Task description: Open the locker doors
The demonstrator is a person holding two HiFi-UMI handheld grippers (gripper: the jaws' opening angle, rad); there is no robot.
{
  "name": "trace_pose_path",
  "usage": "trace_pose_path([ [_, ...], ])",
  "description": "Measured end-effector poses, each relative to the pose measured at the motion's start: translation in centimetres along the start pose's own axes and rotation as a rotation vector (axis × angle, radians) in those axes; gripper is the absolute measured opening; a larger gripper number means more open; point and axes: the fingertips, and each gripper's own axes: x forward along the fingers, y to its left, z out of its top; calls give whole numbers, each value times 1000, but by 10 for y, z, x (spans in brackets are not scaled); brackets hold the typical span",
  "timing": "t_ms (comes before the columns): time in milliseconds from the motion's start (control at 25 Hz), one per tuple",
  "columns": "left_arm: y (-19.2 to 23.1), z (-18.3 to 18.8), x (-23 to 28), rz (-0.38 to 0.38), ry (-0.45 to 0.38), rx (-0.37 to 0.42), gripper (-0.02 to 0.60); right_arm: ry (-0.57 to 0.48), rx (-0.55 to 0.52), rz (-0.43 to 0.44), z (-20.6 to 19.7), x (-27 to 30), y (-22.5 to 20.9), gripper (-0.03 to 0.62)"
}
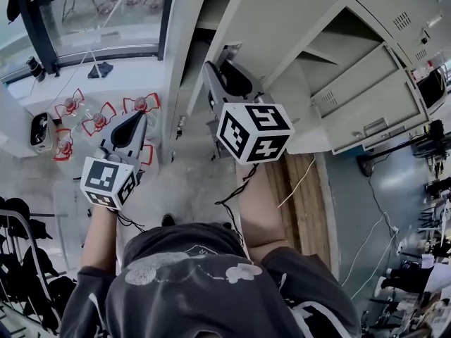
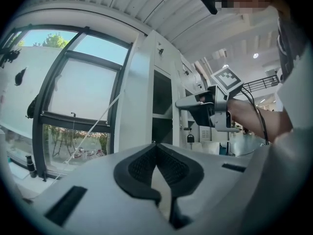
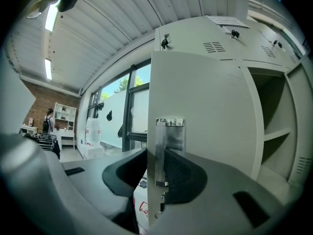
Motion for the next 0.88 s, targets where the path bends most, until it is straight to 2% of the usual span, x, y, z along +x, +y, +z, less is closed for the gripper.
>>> trace_pose_path([
  [360, -52, 9, 21, -64, -27, 47, 9, 3, -8, 66, -12, -44, -6, 126],
  [640, -81, 10, 22, -40, -18, 18, 9, 16, -1, 113, -12, -73, -14, 129],
  [880, -118, 11, 17, -35, -4, 23, 9, 11, 8, 148, -12, -105, -27, 132],
])
